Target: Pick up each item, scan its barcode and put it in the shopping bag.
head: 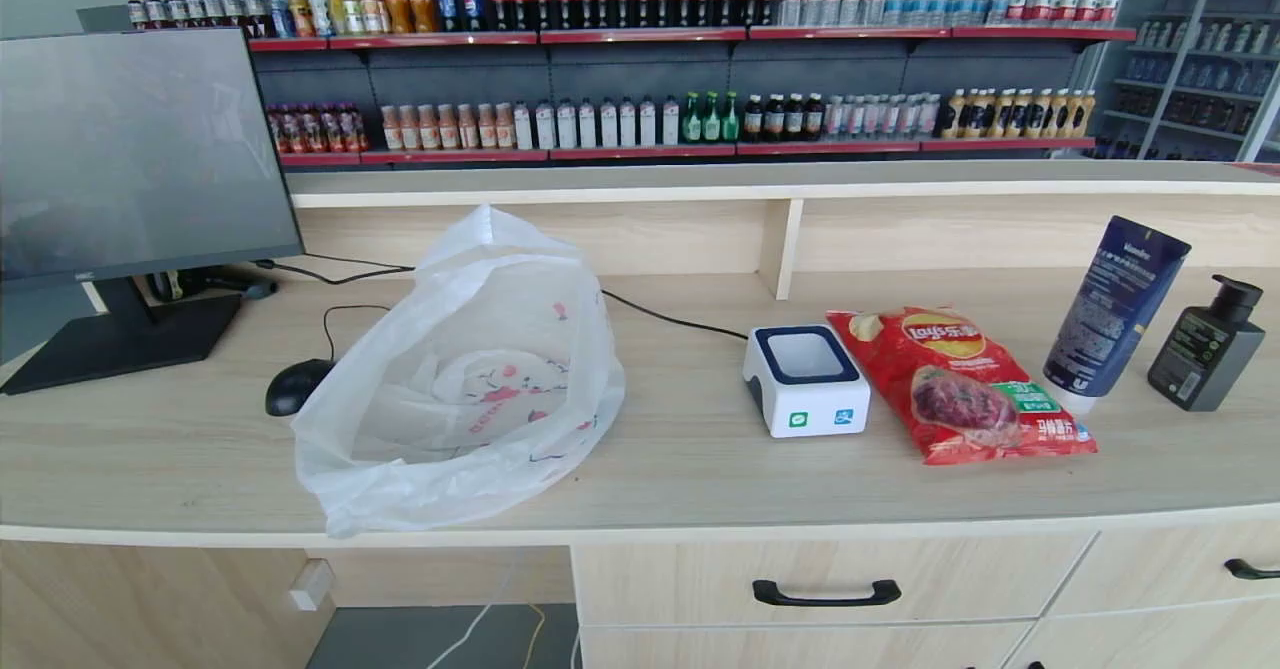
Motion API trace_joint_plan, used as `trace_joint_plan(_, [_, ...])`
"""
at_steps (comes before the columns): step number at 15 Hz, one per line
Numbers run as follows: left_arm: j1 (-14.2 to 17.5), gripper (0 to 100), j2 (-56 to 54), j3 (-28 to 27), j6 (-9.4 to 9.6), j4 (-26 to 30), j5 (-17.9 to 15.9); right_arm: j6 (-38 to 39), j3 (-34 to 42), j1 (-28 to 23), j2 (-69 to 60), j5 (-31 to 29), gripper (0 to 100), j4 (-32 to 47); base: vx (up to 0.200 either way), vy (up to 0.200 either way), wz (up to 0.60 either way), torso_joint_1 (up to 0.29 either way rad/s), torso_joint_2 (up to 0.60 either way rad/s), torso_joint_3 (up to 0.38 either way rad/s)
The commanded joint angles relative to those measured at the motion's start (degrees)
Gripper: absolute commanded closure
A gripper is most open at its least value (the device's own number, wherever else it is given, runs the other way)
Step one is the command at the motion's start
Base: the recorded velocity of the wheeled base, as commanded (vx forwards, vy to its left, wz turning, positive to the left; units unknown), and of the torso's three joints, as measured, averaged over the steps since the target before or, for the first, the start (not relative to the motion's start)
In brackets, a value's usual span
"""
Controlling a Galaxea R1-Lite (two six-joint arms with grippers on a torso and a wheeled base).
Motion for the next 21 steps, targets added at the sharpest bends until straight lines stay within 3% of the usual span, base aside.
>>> trace_joint_plan(1, [0.0, 0, 0.0, 0.0, -0.02, 0.0, 0.0, -0.1, 0.0, 0.0, 0.1, 0.0, 0, 0.0, 0.000, 0.000, 0.00, 0.000, 0.00, 0.000])
trace_joint_plan(5, [0.0, 0, 0.0, 0.0, -0.02, 0.0, 0.0, -0.2, -0.7, 0.0, 0.1, 0.3, 0, -1.6, 0.000, 0.000, 0.00, 0.000, 0.00, 0.000])
trace_joint_plan(6, [0.0, 0, 0.0, 0.0, -0.02, 0.0, 0.0, -0.1, -4.1, 0.0, 0.2, 1.2, 0, -1.3, 0.000, 0.000, 0.00, 0.000, 0.00, 0.000])
trace_joint_plan(10, [0.0, 0, 0.0, 0.0, -0.02, 0.0, 0.0, -0.3, -14.4, 0.1, 0.7, 4.7, 0, 11.0, 0.000, 0.000, 0.00, 0.000, 0.00, 0.000])
trace_joint_plan(15, [0.0, 0, 0.0, 0.0, -0.02, 0.0, 0.0, -2.8, -30.9, 0.6, 31.8, 6.2, 0, 9.6, 0.000, 0.000, 0.00, 0.000, 0.00, 0.000])
trace_joint_plan(16, [0.0, 0, 0.0, 0.0, -0.02, 0.0, 0.0, -2.8, -30.9, 0.6, 31.8, 6.2, 0, 9.6, 0.000, 0.000, 0.00, 0.000, 0.00, 0.000])
trace_joint_plan(17, [0.0, 0, 0.0, 0.0, -0.02, 0.0, 0.0, -0.2, -31.5, 1.1, 40.1, 9.1, 0, 5.2, 0.000, 0.000, 0.00, 0.000, 0.00, 0.000])
trace_joint_plan(21, [0.0, 0, 0.0, 0.0, -0.02, 0.0, 0.0, -1.6, -32.5, 2.7, 51.0, 11.8, 0, 6.4, 0.000, 0.000, 0.00, 0.000, 0.00, 0.000])
